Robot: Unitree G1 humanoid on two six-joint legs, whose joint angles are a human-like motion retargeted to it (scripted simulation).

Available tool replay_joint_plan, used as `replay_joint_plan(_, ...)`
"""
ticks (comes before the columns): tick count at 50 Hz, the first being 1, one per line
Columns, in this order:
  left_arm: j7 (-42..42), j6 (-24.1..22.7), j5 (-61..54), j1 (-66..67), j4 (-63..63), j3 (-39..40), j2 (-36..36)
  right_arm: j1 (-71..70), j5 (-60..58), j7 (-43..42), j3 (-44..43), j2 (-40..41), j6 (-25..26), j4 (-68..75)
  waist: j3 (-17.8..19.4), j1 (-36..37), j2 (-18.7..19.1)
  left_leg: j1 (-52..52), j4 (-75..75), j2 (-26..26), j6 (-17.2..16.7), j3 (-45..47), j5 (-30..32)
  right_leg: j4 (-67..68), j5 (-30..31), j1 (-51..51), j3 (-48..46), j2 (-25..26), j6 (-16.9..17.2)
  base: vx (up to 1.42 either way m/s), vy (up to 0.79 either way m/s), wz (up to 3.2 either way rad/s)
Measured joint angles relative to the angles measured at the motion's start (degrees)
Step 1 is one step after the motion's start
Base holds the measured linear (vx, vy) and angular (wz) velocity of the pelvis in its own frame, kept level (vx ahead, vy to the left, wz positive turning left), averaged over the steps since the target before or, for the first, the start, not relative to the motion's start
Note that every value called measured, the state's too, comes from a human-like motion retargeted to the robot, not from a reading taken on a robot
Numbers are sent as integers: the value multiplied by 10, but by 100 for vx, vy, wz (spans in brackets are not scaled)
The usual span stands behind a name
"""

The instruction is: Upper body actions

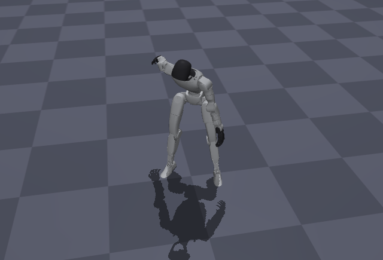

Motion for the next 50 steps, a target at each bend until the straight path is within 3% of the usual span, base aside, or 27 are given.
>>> replay_joint_plan(6,12,-7,-2,-69,-5,-22,-4,96,126,-20,-37,15,34,0,0,-27,-30,-78,-9,10,-8,25,12,-13,32,-108,19,16,-8,-77,-1,-61)
replay_joint_plan(11,24,-24,-19,-109,-24,-15,-15,124,193,-68,-47,17,31,0,0,-61,-47,-135,-10,30,-17,56,17,-22,53,-185,31,38,-7,-62,11,-76)
replay_joint_plan(25,56,-42,8,-172,-71,-11,29,51,285,-141,8,15,3,0,0,-190,-137,-227,-18,46,-29,131,6,-34,71,-328,60,78,1,-30,14,-57)
replay_joint_plan(30,32,-32,0,-172,-79,9,56,15,296,-175,32,13,-23,0,0,-231,-177,-242,-19,49,-28,151,-5,-36,71,-352,69,90,5,-5,15,-48)
replay_joint_plan(32,6,-23,-9,-174,-74,22,70,2,309,-185,38,10,-24,0,0,-249,-188,-246,-20,51,-27,152,-7,-35,113,-357,80,94,-8,2,13,-28)
replay_joint_plan(34,-11,-23,-10,-176,-75,29,77,-5,330,-193,35,8,-27,0,0,-257,-195,-247,-20,52,-26,154,-8,-39,96,-356,82,95,-6,1,4,-10)
replay_joint_plan(41,-11,-38,-4,-130,-91,44,83,-1,380,-230,27,-1,-68,0,0,-239,-173,-232,-20,51,-21,142,-5,-36,75,-331,80,91,-4,8,-7,18)
replay_joint_plan(50,-1,-51,-30,57,-68,15,74,-63,233,-251,53,-50,-60,0,0,-173,-91,-155,-18,35,-13,112,-2,-26,58,-229,54,70,-7,27,-10,51)
